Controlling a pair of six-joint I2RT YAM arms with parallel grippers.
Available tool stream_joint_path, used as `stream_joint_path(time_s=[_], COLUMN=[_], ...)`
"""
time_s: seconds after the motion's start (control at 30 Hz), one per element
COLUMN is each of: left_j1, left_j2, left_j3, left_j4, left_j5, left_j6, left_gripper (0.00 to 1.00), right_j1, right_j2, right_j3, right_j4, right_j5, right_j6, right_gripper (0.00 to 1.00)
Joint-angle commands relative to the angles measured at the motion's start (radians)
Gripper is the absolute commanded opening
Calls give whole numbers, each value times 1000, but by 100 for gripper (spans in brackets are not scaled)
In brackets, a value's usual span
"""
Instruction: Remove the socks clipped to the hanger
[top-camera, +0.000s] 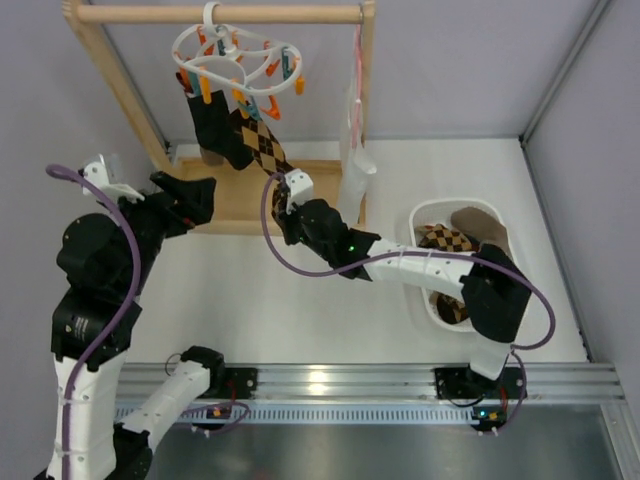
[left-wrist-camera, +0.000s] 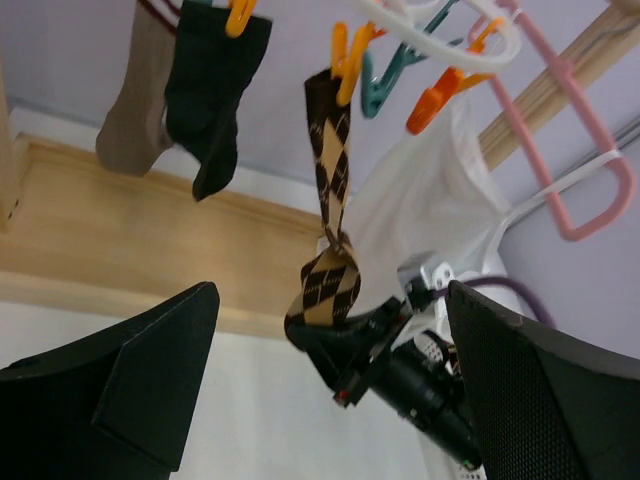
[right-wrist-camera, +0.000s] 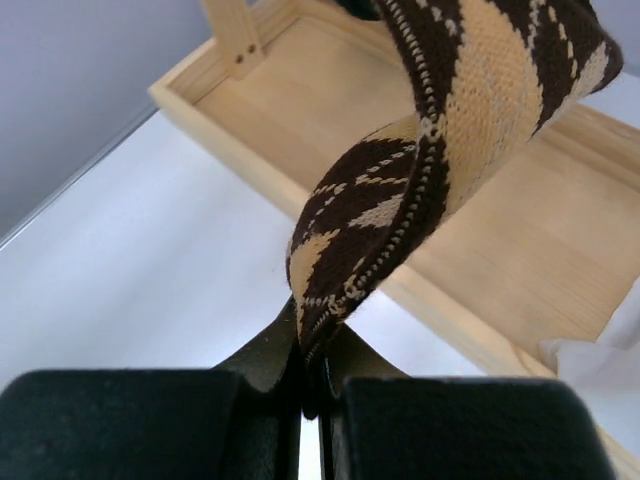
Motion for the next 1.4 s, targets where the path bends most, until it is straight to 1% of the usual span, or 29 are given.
stream_joint_path(time_s=[0.0,0.03,0.07,0.13,0.17,0.2,0.23,0.33,0.43,0.57,0.77,0.97,1.07,1.17,1.27,1.3,1.37], left_j1=[6,5,5,5,5,5,5,5,5,5,5,9,22,55,126,159,186], left_j2=[128,156,183,257,277,308,322,374,423,464,506,547,578,611,639,645,661], left_j3=[124,152,178,252,275,305,324,375,411,412,396,410,431,451,448,448,438], left_j4=[34,34,35,34,32,35,35,37,40,64,113,153,167,190,239,250,277], left_j5=[66,77,112,129,184,200,204,204,218,217,215,207,235,305,402,448,476], left_j6=[2,3,5,6,3,-7,-14,-15,-14,-23,-49,-29,-26,-26,-44,-46,-49], left_gripper=[98,98,98,98,98,98,98,98,98,98,98,98,96,92,85,82,79], right_j1=[10,10,10,10,10,10,8,4,-5,-24,-79,-116,-123,-139,-159,-165,-168], right_j2=[-127,-150,-198,-242,-290,-311,-331,-397,-451,-483,-554,-597,-600,-614,-617,-618,-612], right_j3=[-90,-130,-153,-217,-239,-262,-302,-351,-376,-377,-412,-428,-416,-423,-423,-420,-411], right_j4=[45,41,42,52,58,65,75,78,75,49,21,-3,-24,-10,9,9,7], right_j5=[-168,-212,-229,-274,-284,-294,-304,-312,-347,-392,-418,-438,-446,-475,-522,-531,-558], right_j6=[2,10,13,19,20,16,14,11,16,25,54,62,56,85,111,117,122], right_gripper=[0,0,0,0,0,0,0,0,1,1,1,1,0,1,1,1,1])
